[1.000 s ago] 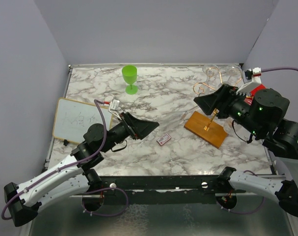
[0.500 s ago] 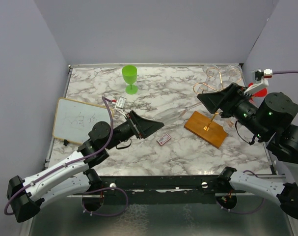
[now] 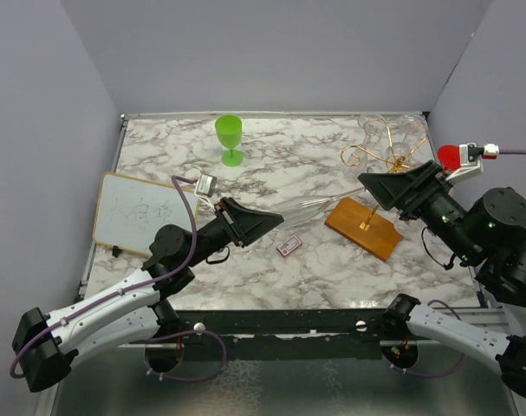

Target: Take the wine glass off the wine glass rack

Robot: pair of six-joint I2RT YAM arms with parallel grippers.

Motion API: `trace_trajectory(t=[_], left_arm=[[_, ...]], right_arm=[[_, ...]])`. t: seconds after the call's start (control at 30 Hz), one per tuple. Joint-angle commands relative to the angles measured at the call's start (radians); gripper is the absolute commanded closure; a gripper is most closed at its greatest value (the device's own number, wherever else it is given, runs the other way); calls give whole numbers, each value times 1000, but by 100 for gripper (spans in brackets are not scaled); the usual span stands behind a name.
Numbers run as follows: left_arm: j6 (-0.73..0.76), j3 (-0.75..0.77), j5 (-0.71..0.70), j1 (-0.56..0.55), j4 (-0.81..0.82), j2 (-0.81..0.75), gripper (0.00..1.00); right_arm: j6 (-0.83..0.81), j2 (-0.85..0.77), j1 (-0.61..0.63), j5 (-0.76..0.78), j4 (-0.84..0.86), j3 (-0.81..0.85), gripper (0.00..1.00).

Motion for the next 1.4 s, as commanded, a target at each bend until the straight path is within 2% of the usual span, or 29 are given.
trace_trajectory(t=[0.0, 0.13, 0.27, 0.43, 0.5, 0.53, 0.73, 0.97, 1.07, 1.23, 1.3, 1.37], left_arm=[[-34, -6, 34, -2, 188, -15, 58], [-57, -13, 58, -1, 283, 2, 63], [-79, -19, 83, -2, 380, 25, 74], [-80, 11, 123, -1, 397, 54, 87], [-86, 17, 129, -1, 397, 67, 98], [-92, 17, 128, -1, 397, 71, 100], [-114, 44, 134, -1, 379, 102, 100], [-57, 80, 90, -1, 282, 77, 100], [-37, 70, 61, -1, 273, 59, 100], [11, 81, 34, -1, 230, 34, 100], [73, 109, 6, -1, 100, -6, 100], [176, 171, -38, -1, -101, -49, 100]], right_arm=[[58, -26, 2, 26, 69, -21, 68], [82, -50, 3, 27, 79, -43, 68], [97, -70, 3, 20, 85, -62, 68], [104, -92, 3, 27, 86, -74, 68], [98, -101, 3, 22, 91, -80, 66], [93, -105, 3, 20, 96, -84, 65], [17, -152, 3, 21, 168, -136, 51], [-83, -148, 3, 70, 161, -121, 15], [-119, -151, 3, 90, 171, -119, 6], [-192, -158, 3, 142, 176, -83, 0], [-239, -157, 3, 166, 176, -57, 0], [-288, -157, 3, 192, 169, -28, 0]])
